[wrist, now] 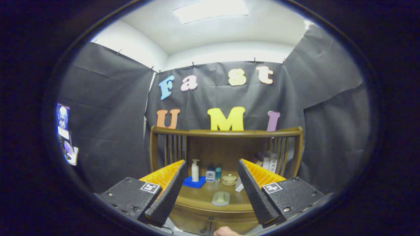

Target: Pull open the drawer, take out the items inside it, and place them on the countertop above the cabinet.

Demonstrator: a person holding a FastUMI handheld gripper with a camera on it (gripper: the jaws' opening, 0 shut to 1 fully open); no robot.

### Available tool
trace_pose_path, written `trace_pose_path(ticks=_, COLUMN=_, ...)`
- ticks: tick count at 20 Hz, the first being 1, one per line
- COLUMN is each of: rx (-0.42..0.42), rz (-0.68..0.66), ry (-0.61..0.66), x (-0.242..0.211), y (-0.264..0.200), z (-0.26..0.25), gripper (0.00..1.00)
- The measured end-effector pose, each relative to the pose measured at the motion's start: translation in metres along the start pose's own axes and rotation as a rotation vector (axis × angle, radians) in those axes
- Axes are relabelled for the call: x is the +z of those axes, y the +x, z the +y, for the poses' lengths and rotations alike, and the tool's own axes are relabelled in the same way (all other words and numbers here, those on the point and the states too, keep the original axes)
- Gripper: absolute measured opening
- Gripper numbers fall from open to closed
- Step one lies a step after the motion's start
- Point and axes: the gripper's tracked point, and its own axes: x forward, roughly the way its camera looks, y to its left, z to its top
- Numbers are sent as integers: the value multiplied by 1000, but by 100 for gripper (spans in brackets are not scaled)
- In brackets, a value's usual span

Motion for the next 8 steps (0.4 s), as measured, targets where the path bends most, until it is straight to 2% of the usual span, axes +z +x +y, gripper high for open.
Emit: trace_pose_path(ticks=8, rx=-44, rz=-48, ry=26, x=60, y=-26, z=-22, gripper=98)
